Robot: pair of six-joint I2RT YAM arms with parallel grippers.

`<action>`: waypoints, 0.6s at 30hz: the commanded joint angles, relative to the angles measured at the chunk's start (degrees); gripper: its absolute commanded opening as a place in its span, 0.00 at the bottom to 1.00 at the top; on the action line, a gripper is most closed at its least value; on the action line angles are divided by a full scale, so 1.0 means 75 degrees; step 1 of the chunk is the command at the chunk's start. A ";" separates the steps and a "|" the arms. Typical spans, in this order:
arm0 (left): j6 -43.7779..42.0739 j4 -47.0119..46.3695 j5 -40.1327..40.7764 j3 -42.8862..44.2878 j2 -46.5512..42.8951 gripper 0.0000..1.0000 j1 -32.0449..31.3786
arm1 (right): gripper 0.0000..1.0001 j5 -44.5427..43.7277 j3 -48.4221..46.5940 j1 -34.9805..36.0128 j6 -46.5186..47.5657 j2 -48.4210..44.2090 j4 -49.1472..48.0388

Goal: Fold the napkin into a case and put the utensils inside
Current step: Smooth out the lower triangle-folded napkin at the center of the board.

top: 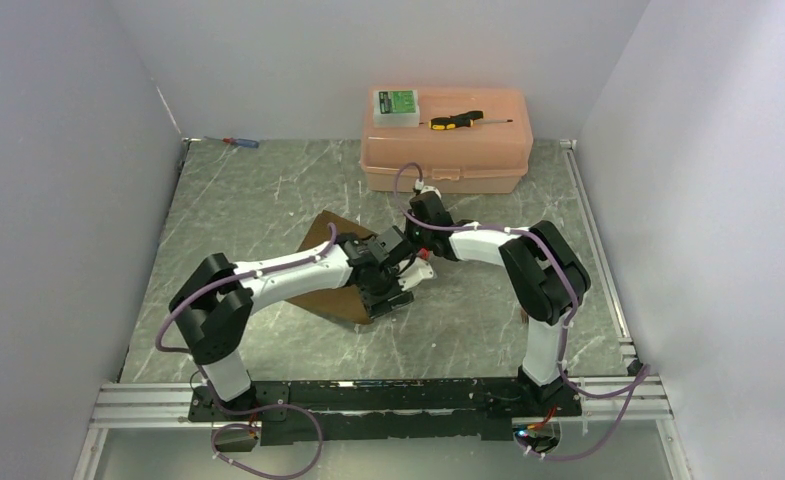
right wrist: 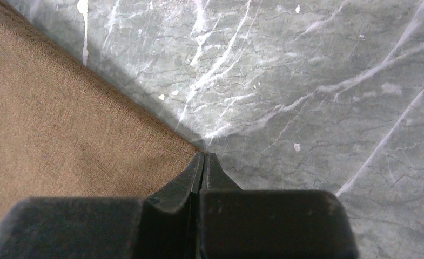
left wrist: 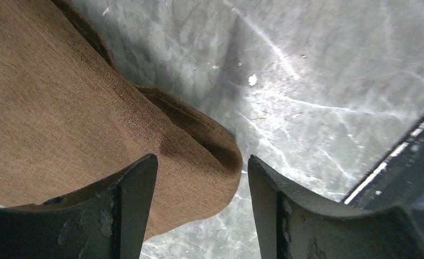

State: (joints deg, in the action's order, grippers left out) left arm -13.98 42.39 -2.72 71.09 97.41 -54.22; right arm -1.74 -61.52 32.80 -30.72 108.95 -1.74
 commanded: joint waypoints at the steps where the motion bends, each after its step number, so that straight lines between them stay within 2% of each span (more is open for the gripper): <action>1: 0.0098 -0.0326 0.0791 -0.0273 0.0327 0.66 -0.0026 | 0.00 0.0169 0.0332 -0.0150 -0.0043 0.0161 0.0279; 5: -0.0156 -0.0725 0.1309 -0.0779 0.0319 0.63 -0.0044 | 0.00 0.0200 0.0381 -0.0205 -0.0022 0.0186 0.0255; 8: -0.0364 -0.0925 0.1655 -0.1086 0.0214 0.56 -0.0039 | 0.00 0.0197 0.0426 -0.0247 -0.0029 0.0199 0.0255; 16: -0.0749 -0.0991 0.1830 -0.1235 -0.0051 0.29 -0.0166 | 0.00 0.0411 0.0503 -0.0323 -0.0077 0.0247 0.0079; 18: -0.0733 -0.0842 0.1709 -0.1075 -0.0033 0.28 -0.0183 | 0.00 0.0377 0.0490 -0.0333 -0.0052 0.0214 0.0106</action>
State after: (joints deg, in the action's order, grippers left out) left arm -17.91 35.77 9.39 61.84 99.37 -54.92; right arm 3.07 -59.92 30.81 -31.77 108.88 -4.58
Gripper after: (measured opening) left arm 0.297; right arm 0.009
